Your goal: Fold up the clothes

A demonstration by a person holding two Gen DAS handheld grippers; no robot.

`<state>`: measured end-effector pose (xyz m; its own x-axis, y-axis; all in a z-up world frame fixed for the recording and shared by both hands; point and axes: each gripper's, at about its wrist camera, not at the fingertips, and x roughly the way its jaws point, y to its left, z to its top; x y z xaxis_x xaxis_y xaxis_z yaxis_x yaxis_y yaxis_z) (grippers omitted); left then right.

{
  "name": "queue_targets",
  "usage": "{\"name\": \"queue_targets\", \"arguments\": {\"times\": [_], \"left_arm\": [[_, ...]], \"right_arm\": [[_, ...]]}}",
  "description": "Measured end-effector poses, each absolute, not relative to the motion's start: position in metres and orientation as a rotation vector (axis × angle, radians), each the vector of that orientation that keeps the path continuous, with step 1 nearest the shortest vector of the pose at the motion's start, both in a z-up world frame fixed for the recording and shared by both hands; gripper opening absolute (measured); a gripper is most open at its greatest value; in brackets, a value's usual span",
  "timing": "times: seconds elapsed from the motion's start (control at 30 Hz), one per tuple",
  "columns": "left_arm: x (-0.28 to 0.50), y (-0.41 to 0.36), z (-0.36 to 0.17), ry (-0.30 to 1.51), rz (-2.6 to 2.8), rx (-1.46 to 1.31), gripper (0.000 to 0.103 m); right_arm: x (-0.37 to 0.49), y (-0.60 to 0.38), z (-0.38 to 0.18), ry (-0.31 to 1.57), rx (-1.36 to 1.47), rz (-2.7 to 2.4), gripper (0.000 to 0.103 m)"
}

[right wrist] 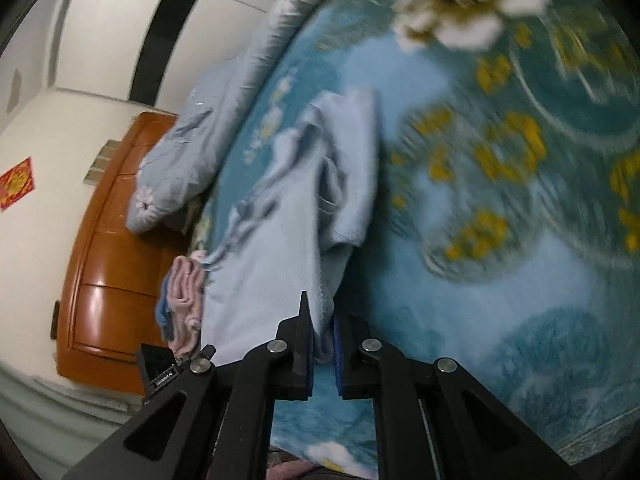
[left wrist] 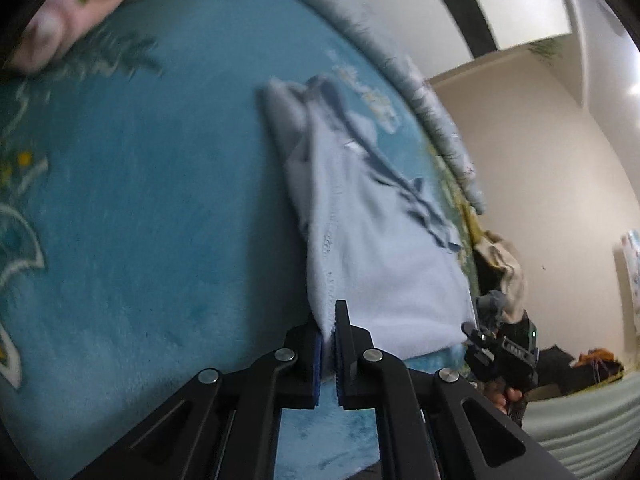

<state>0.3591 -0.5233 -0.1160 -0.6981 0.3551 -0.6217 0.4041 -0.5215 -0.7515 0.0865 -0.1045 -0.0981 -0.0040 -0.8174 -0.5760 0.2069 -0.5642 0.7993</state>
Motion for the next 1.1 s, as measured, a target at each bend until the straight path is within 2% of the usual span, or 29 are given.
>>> {"name": "queue_targets", "arguments": {"times": [0.13,0.23,0.33,0.4,0.47,0.6,0.77,0.83,1.0,1.03,1.07,1.1], "left_arm": [[0.366,-0.527,-0.112,1.497,-2.463,1.227,0.007],[0.371,-0.533,-0.107,1.486,-2.479,1.229,0.015],[0.375,-0.548,-0.096,1.457,-2.474,1.172,0.03],[0.375,-0.558,-0.083,1.376,-2.5,1.12,0.045],[0.361,-0.564,-0.073,1.234,-2.503,1.126,0.047],[0.316,-0.567,-0.056,0.982,-2.469,1.137,0.047],[0.263,-0.565,-0.047,0.807,-2.472,1.161,0.047],[0.249,-0.567,-0.049,0.749,-2.459,1.182,0.047],[0.224,-0.577,-0.058,0.776,-2.421,1.213,0.047],[0.221,-0.579,-0.059,0.783,-2.415,1.212,0.044],[0.218,-0.581,-0.059,0.786,-2.413,1.21,0.033],[0.216,-0.582,-0.059,0.786,-2.416,1.208,0.022]], "right_arm": [[0.085,-0.108,-0.104,-0.666,1.519,-1.666,0.011],[0.085,-0.102,-0.101,-0.658,1.509,-1.673,0.012],[0.083,-0.086,-0.09,-0.63,1.467,-1.754,0.012],[0.079,-0.074,-0.08,-0.603,1.433,-1.833,0.013],[0.07,-0.077,-0.07,-0.563,1.413,-1.902,0.017],[0.049,-0.125,-0.05,-0.462,1.341,-1.926,0.017],[0.027,-0.184,-0.057,-0.198,1.35,-2.017,0.018],[0.019,-0.192,-0.06,-0.163,1.354,-2.04,0.018],[0.006,-0.193,-0.06,-0.145,1.313,-2.033,0.018],[0.003,-0.194,-0.059,-0.153,1.3,-2.027,0.017],[-0.001,-0.196,-0.058,-0.164,1.294,-2.019,0.016],[-0.005,-0.198,-0.056,-0.176,1.295,-2.009,0.01]]}}
